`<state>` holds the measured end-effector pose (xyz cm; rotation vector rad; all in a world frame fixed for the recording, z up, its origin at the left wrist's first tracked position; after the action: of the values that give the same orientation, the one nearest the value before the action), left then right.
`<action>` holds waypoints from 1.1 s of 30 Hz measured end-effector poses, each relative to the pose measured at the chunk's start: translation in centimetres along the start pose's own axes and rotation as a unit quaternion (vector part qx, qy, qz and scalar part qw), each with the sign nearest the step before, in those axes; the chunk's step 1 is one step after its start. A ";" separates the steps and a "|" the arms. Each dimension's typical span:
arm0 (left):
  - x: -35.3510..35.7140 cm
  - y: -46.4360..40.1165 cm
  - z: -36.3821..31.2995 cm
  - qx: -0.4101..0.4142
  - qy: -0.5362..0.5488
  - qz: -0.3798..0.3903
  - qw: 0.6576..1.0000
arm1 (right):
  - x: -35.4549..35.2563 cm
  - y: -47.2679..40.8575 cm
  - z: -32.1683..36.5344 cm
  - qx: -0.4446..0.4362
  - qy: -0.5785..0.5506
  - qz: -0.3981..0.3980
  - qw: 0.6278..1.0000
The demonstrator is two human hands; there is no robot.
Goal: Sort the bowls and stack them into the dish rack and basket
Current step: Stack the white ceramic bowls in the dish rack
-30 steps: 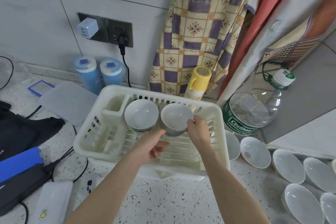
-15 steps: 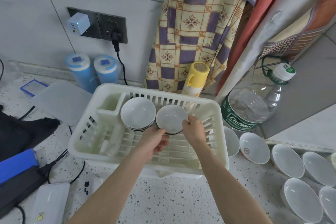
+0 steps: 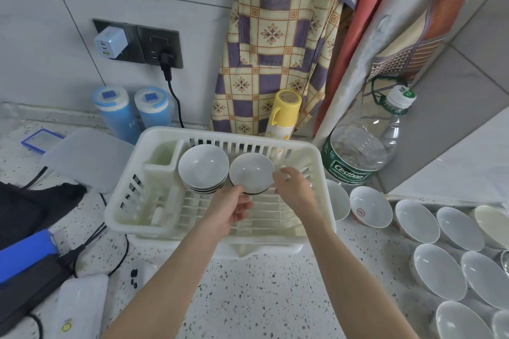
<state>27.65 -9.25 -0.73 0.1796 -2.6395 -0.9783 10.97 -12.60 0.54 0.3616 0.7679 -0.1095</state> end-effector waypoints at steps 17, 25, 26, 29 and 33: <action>4.5 10.8 2.2 0.044 -0.108 0.149 0.982 | -9.4 9.9 -5.7 -0.017 -0.263 -0.180 0.948; 12.6 12.1 8.4 -0.020 -0.187 0.210 0.959 | -14.1 9.2 -12.6 0.036 -0.302 -0.183 0.935; 13.6 11.9 9.4 -0.042 -0.183 0.212 0.959 | -14.5 9.0 -13.5 0.044 -0.302 -0.178 0.935; 16.1 10.8 11.8 -0.095 -0.154 0.180 0.967 | -15.3 8.3 -16.1 0.065 -0.316 -0.157 0.933; 18.4 8.4 13.8 -0.120 -0.089 0.112 0.982 | -16.1 7.5 -19.6 0.109 -0.331 -0.130 0.928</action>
<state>5.58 1.39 -0.42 -0.2656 -2.5921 -1.2717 -11.80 0.88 0.90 0.3996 0.1244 -0.5428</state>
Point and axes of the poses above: each hand's wrist, its own y-axis away from the middle knuckle, its own x-axis out of the palm, z = x × y, the point moved 3 cm from there along -y, towards the middle knuckle, and after that the axes turned 4 degrees about y, right-handed, at the moved point
